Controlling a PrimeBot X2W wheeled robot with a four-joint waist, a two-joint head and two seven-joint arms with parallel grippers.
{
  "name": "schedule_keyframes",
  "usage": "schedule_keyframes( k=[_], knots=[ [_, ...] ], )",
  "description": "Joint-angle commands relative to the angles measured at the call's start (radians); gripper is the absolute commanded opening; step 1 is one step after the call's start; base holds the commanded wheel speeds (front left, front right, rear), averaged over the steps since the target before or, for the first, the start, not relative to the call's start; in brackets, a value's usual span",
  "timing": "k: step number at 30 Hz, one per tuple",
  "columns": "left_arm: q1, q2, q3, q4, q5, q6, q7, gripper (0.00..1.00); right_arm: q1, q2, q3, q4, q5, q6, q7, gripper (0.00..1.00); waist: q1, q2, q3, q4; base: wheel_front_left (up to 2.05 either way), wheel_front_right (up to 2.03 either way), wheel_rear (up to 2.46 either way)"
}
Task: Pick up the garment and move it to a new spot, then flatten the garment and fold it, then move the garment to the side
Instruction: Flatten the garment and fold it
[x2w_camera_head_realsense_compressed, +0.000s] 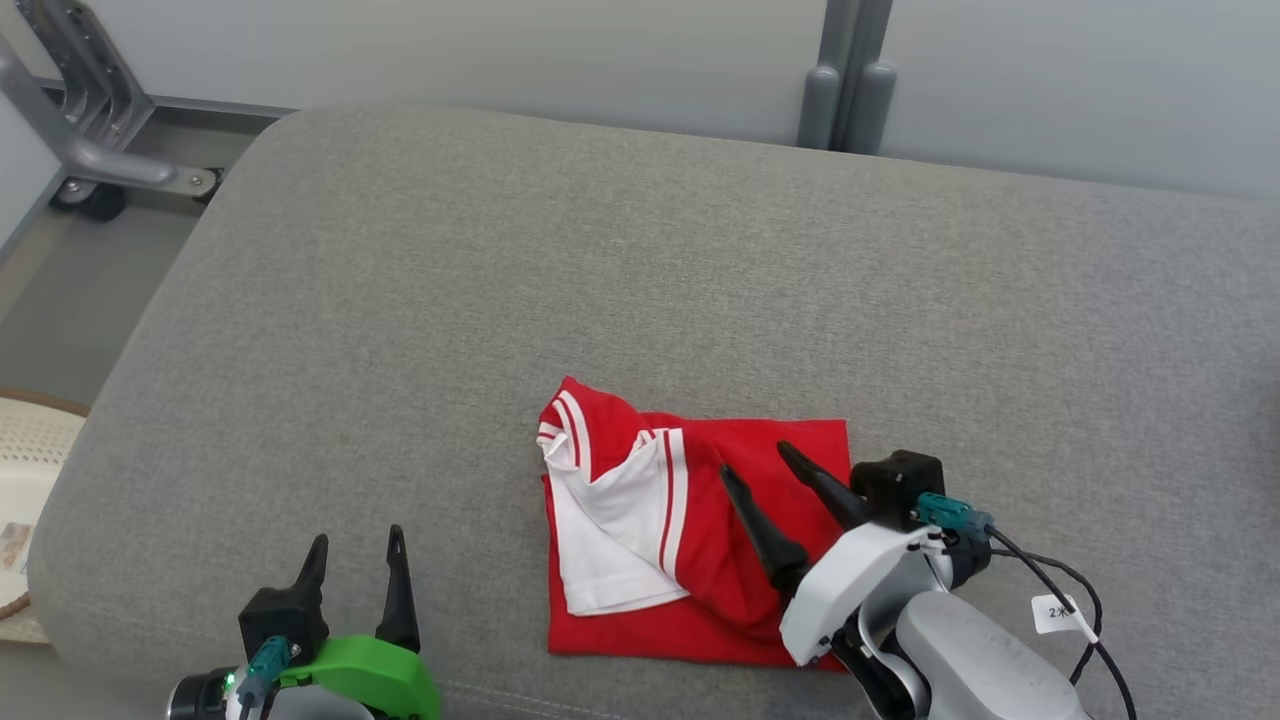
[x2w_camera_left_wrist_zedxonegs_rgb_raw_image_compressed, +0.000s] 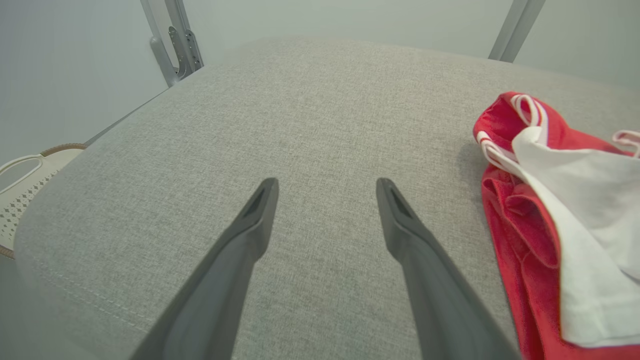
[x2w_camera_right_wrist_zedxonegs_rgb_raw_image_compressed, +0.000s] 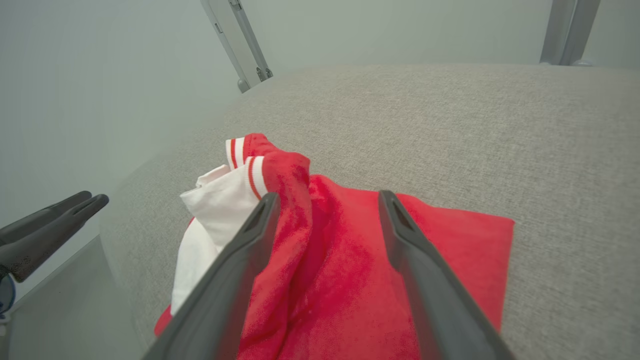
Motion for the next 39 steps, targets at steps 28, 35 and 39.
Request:
schedule_keyframes(
  k=[28,35,39],
  knots=[
    [0.016,0.003,-0.017,-0.008,-0.021,0.014,0.001,1.00,-0.144,-0.067,0.599,-0.045,0.258,-0.001,0.014,1.00,0.0000,0.0000,0.002,0.047,0.00,0.00,0.00],
    [0.034,0.003,0.016,-0.012,-0.008,0.016,0.001,1.00,-0.166,-0.128,0.504,-0.042,0.314,-0.001,-0.003,1.00,0.0000,0.0000,-0.029,-0.025,0.00,0.00,0.00],
    [0.038,0.003,0.033,-0.016,0.002,0.020,0.001,1.00,-0.108,-0.144,0.286,-0.020,0.205,-0.001,-0.003,1.00,0.0000,0.0000,-0.039,-0.072,0.00,0.00,0.00]
  ],
)
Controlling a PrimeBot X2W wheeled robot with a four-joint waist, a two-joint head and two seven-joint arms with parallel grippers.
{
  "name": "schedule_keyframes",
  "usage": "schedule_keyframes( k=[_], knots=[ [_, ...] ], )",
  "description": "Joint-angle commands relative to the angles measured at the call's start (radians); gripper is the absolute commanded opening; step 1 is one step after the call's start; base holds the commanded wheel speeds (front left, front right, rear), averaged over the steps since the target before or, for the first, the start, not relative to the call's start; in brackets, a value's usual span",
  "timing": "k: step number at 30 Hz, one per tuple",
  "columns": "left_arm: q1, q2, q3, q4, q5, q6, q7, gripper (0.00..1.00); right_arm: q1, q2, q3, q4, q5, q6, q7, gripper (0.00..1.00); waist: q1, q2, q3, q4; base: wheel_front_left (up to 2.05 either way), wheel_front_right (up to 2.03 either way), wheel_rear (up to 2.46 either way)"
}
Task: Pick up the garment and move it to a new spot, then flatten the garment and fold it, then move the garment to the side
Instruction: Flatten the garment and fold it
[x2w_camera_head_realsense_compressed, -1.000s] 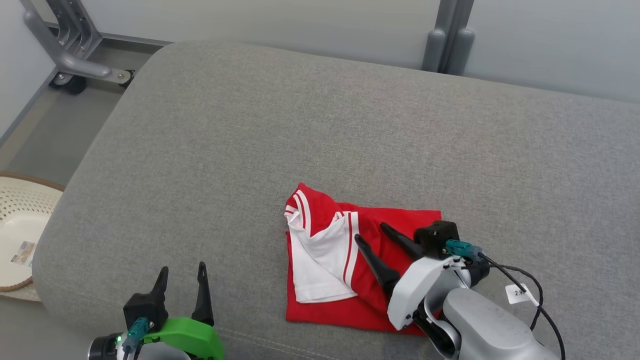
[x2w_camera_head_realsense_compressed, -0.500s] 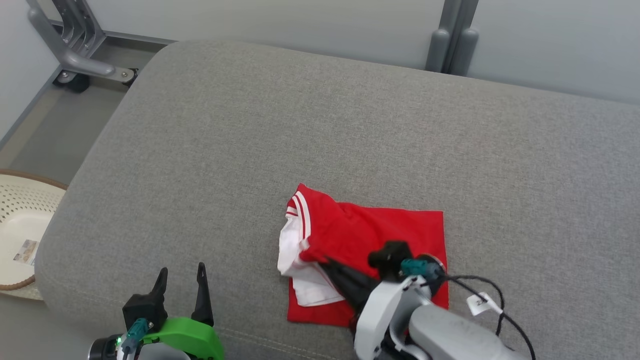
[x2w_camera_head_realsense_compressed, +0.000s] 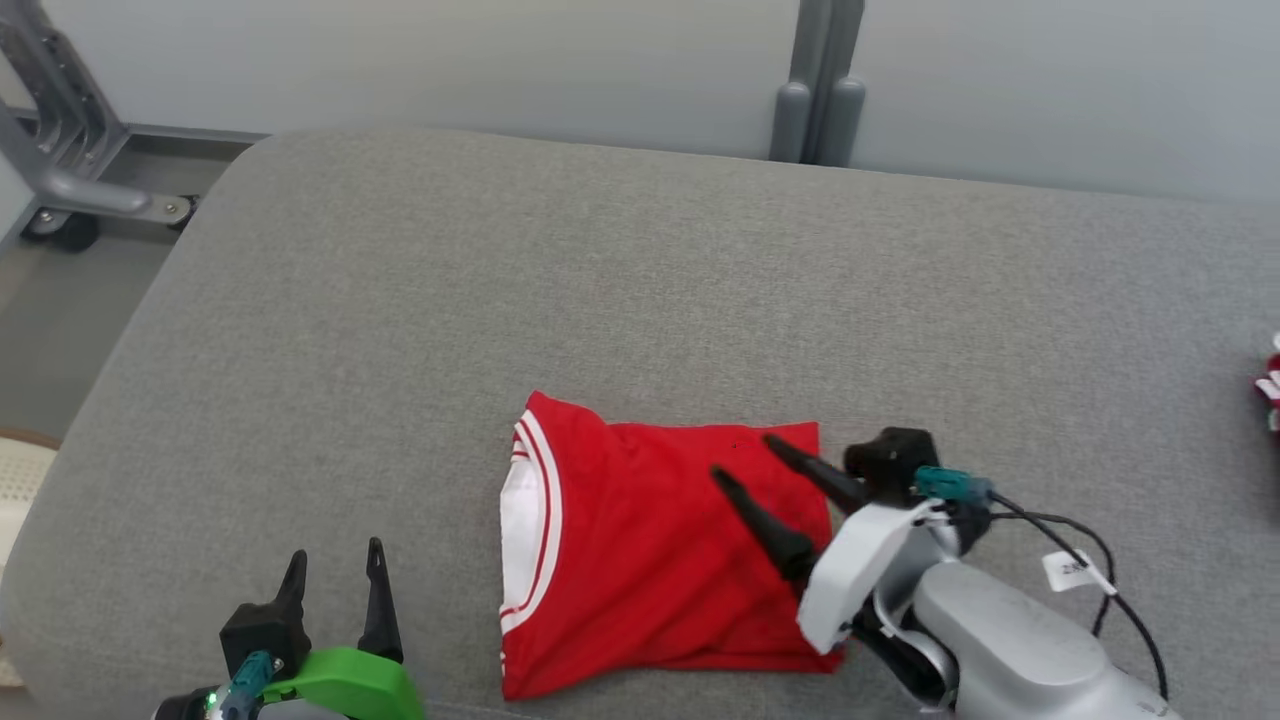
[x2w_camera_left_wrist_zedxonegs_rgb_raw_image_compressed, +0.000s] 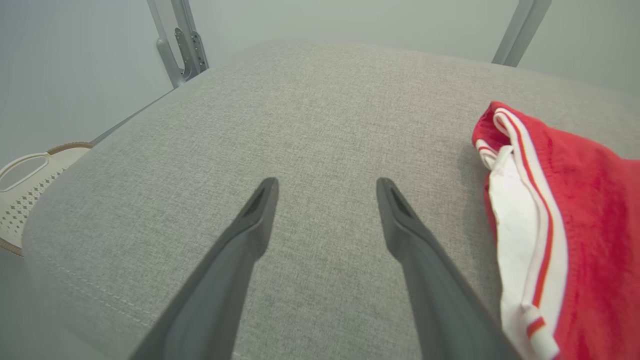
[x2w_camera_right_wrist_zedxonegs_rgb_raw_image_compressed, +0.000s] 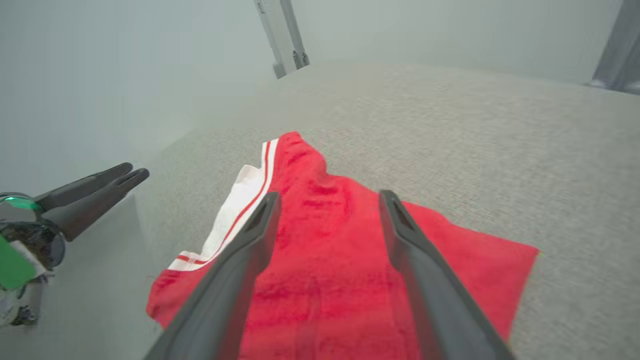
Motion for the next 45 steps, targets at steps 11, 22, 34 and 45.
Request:
schedule_keyframes(
  k=[11,22,34,45],
  knots=[
    [0.023,0.003,0.057,-0.022,0.049,0.006,0.001,1.00,0.235,0.058,-0.625,-0.033,-0.386,-0.001,-0.003,1.00,0.0000,0.0000,-0.034,-0.139,0.00,0.00,0.00],
    [0.058,0.004,0.109,-0.081,0.112,-0.018,0.001,1.00,0.359,0.147,-0.850,-0.137,-0.534,-0.001,-0.003,1.00,0.0000,0.0000,-0.058,-0.198,0.00,0.00,0.00],
    [0.114,0.003,0.140,-0.113,0.104,-0.046,0.001,1.00,0.415,0.172,-0.845,-0.149,-0.589,-0.001,-0.003,1.00,0.0000,0.0000,-0.095,-0.243,0.00,0.00,0.00],
    [0.144,0.003,0.122,-0.118,0.096,-0.055,0.001,1.00,0.449,0.178,-0.852,-0.152,-0.595,-0.001,-0.003,1.00,0.0000,0.0000,-0.114,-0.250,0.00,0.00,0.00]
  ],
)
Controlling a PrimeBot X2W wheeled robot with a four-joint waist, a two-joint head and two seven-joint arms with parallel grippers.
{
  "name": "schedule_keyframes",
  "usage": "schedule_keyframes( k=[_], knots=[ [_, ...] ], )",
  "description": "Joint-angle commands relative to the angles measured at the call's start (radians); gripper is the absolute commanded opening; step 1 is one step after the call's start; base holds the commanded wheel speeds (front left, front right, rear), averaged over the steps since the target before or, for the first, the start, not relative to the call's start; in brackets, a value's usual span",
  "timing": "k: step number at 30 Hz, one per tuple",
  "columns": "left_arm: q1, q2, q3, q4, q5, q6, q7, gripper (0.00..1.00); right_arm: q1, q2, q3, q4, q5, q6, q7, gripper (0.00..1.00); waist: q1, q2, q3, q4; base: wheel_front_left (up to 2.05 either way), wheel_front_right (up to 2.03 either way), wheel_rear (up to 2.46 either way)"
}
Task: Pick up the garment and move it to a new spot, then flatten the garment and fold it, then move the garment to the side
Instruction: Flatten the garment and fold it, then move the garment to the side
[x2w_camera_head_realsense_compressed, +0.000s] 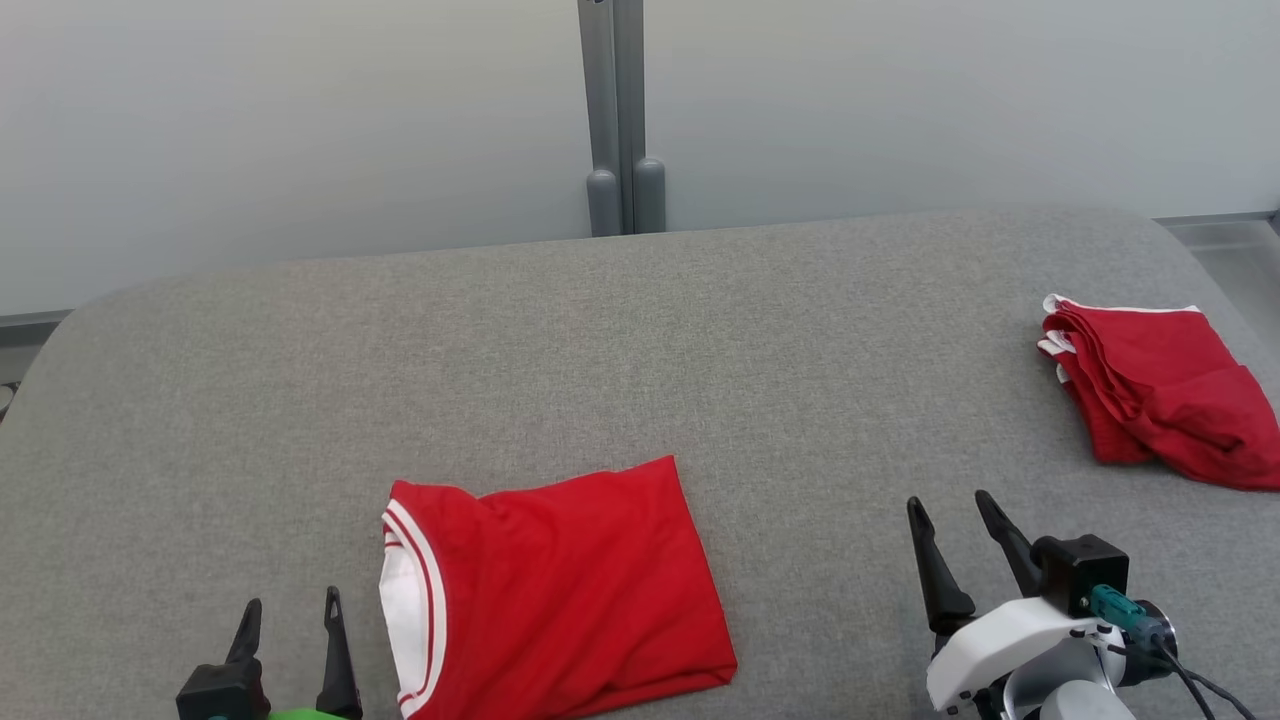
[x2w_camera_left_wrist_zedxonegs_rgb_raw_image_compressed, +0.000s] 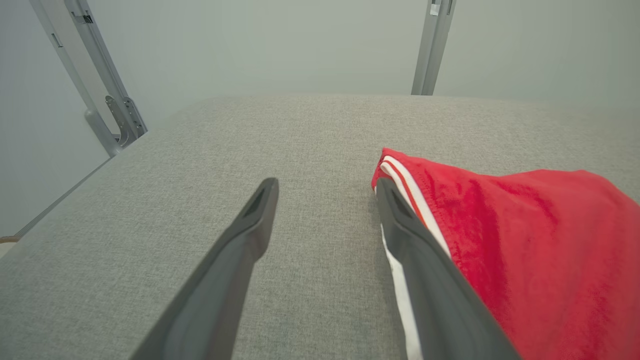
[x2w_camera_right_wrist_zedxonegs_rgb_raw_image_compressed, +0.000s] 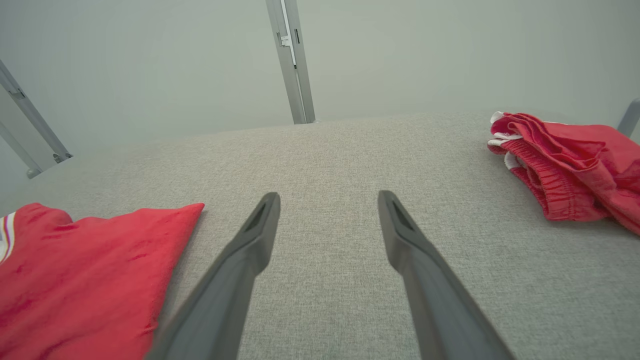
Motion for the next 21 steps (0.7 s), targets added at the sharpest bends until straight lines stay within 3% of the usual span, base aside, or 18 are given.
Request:
schedule_keyframes(
  k=[1,15,21],
  knots=[
    [0.019,0.004,0.000,-0.001,0.000,-0.001,0.001,1.00,0.014,-0.001,-0.002,-0.001,-0.003,-0.001,-0.003,1.00,0.0000,-0.0001,0.000,0.000,0.00,0.00,0.00],
    [0.002,0.004,-0.025,0.009,0.003,-0.005,0.001,1.00,-0.003,0.000,0.016,-0.004,0.003,-0.001,-0.003,1.00,0.0000,-0.0001,0.006,0.014,0.00,0.00,0.00],
    [-0.011,0.003,-0.076,0.019,0.011,-0.016,0.001,1.00,-0.015,0.000,0.077,0.018,0.023,-0.001,-0.003,1.00,0.0000,-0.0001,0.031,0.062,0.00,0.00,0.00]
  ],
)
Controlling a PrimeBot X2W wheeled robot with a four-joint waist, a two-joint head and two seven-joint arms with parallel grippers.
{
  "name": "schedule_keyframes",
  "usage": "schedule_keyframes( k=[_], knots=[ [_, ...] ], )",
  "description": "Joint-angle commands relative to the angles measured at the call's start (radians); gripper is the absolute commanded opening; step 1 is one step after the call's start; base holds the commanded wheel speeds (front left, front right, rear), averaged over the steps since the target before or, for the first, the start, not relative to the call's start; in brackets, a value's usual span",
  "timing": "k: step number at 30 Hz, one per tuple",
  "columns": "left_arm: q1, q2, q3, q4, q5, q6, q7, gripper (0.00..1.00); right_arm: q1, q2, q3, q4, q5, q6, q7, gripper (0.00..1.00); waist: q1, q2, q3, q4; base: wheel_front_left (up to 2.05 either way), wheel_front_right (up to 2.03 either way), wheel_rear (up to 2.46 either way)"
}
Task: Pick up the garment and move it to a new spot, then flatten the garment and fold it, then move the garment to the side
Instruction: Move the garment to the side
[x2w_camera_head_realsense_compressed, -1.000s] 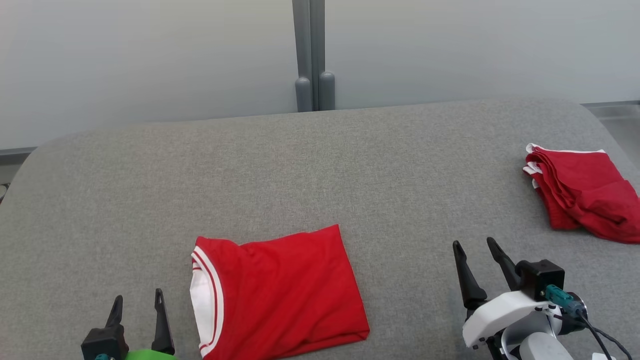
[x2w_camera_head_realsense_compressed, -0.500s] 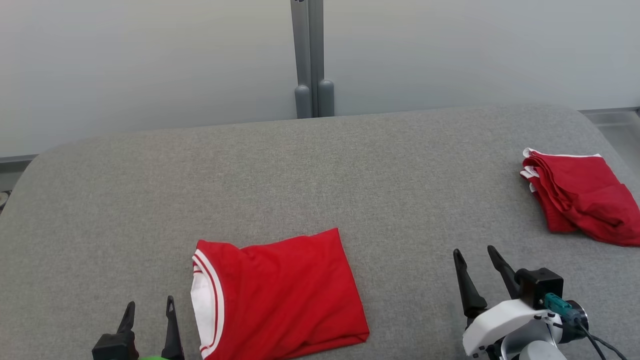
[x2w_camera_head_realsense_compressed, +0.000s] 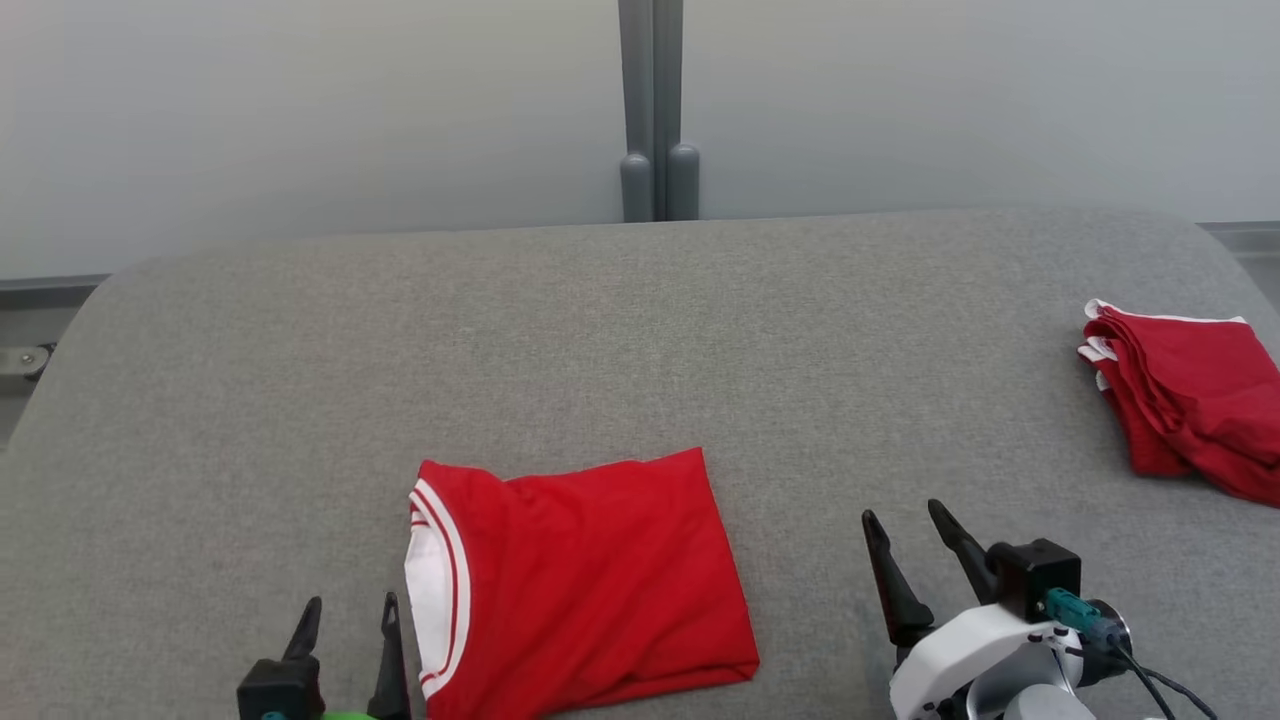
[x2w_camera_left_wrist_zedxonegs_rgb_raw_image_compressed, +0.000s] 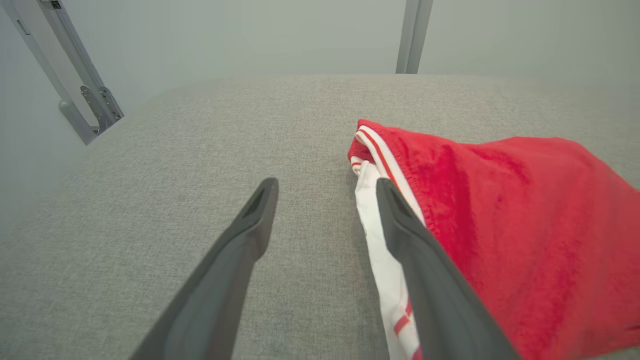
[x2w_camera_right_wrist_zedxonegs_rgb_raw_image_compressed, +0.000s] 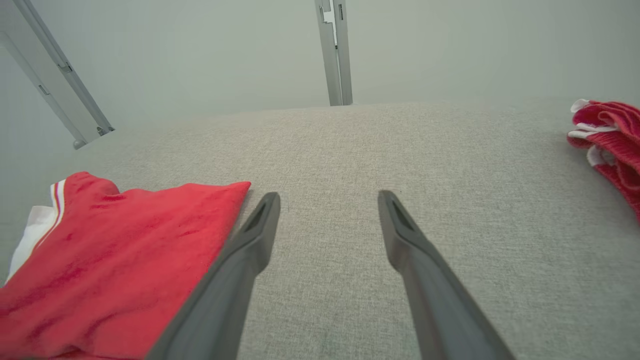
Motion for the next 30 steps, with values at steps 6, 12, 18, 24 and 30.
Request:
schedule_keyframes(
  k=[6,12,18,24,30],
  knots=[
    [-0.040,0.004,-0.078,0.012,0.013,-0.014,0.001,1.00,-0.051,-0.002,0.084,0.043,0.084,-0.001,-0.003,1.00,0.0000,0.0000,0.058,0.123,0.00,0.00,0.00],
    [-0.070,0.004,-0.125,0.011,-0.009,-0.009,0.001,1.00,-0.117,-0.002,0.140,0.137,0.149,-0.001,-0.003,1.00,0.0000,0.0000,0.121,0.221,0.00,0.00,0.00],
    [-0.091,0.003,-0.145,0.004,-0.029,0.001,0.001,1.00,-0.198,-0.003,0.173,0.304,0.229,-0.001,-0.003,1.00,0.0000,0.0000,0.174,0.287,0.00,0.00,0.00],
    [-0.103,0.003,-0.153,-0.002,-0.033,0.010,0.001,1.00,-0.239,-0.003,0.242,0.393,0.292,-0.001,0.001,1.00,0.0000,0.0000,0.199,0.296,0.00,0.00,0.00],
    [-0.121,0.003,-0.165,-0.009,-0.045,0.019,0.001,1.00,-0.280,0.002,0.313,0.429,0.357,0.000,0.007,0.00,0.0000,0.0000,0.204,0.285,0.00,0.00,0.00]
  ],
)
